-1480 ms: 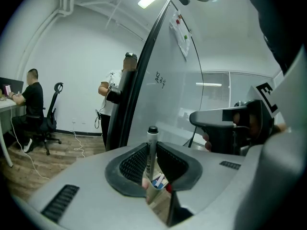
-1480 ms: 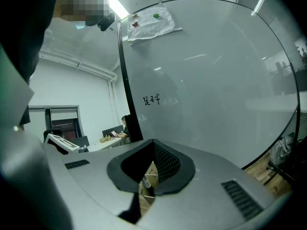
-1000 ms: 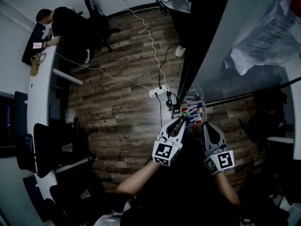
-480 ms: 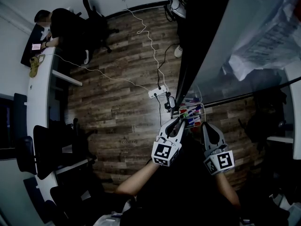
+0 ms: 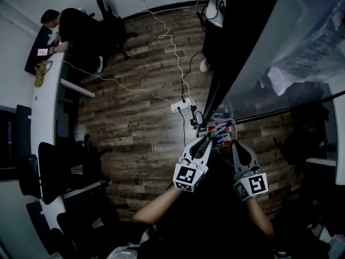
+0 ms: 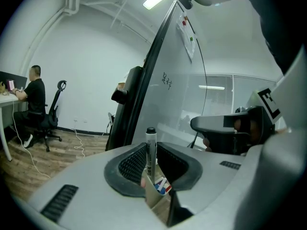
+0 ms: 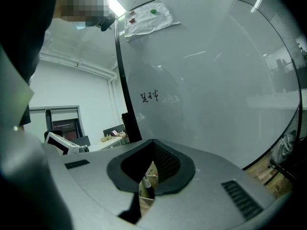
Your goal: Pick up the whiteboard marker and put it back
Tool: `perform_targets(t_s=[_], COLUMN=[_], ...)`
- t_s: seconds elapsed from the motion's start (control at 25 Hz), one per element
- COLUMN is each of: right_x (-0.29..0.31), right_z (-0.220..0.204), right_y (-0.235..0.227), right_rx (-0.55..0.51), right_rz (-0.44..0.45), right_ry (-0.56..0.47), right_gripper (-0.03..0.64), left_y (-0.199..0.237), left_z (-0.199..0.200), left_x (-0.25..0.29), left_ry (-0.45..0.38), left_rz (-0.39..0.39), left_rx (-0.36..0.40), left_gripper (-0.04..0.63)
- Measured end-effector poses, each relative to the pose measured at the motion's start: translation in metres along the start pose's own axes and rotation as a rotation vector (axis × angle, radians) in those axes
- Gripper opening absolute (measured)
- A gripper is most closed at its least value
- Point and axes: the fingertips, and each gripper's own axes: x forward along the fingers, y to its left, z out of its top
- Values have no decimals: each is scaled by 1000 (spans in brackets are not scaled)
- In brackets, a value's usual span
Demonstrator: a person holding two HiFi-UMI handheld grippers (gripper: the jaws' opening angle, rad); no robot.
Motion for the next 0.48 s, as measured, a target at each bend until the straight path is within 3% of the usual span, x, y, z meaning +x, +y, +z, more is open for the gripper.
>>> perform_targets(t_s=[0.48], right_x=[-5], right_z=[-1], right_y=[9], right_rx=[-8], right_rz=[4], right_ry=[-9], right_gripper=[14], left_y=[3], left_z=[1], left_x=[-12], left_ry=[-14], left_rz=[19], left_rx=[-11], left_gripper=[72])
